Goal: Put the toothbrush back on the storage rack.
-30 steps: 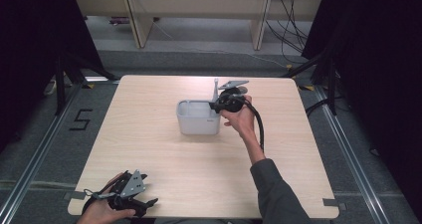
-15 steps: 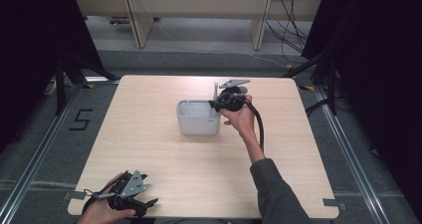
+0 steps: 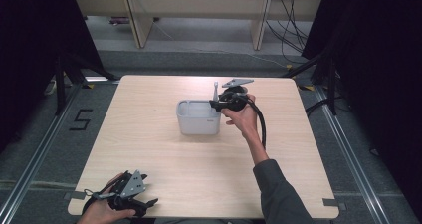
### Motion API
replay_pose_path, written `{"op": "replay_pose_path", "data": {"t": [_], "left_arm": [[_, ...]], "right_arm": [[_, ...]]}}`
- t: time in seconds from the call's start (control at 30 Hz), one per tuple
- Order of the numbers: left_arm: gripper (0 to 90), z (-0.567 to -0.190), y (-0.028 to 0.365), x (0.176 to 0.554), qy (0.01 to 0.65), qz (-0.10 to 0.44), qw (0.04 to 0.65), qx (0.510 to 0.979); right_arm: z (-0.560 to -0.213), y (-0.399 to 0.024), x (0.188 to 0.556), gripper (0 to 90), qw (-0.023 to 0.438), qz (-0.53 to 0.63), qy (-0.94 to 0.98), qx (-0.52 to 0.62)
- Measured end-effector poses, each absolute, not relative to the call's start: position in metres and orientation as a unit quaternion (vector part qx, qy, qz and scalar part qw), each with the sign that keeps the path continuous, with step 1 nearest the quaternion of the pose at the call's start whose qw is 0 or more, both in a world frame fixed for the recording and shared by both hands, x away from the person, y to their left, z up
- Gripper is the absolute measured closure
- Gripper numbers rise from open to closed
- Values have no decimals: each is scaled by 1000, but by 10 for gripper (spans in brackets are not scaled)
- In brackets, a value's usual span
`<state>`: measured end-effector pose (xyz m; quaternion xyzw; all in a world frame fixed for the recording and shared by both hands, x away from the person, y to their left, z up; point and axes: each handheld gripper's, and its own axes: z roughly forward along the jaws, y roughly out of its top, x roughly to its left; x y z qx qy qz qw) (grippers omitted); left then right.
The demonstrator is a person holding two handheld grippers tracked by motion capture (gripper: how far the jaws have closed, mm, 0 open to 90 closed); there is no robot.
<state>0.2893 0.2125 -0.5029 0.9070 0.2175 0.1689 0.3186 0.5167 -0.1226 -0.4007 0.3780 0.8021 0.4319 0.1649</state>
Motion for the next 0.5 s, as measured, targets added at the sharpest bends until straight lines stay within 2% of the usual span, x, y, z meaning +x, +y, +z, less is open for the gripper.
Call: {"op": "replay_pose_path", "data": {"t": [0.17,0.5], "left_arm": [[163,-503,213,289,217,169,318,907],[163,-503,212,289,218,168,319,907]], "right_arm": [[-399,-124,515,473,164,433,799,383],[-396,-128,515,432,173,436,797,381]]}}
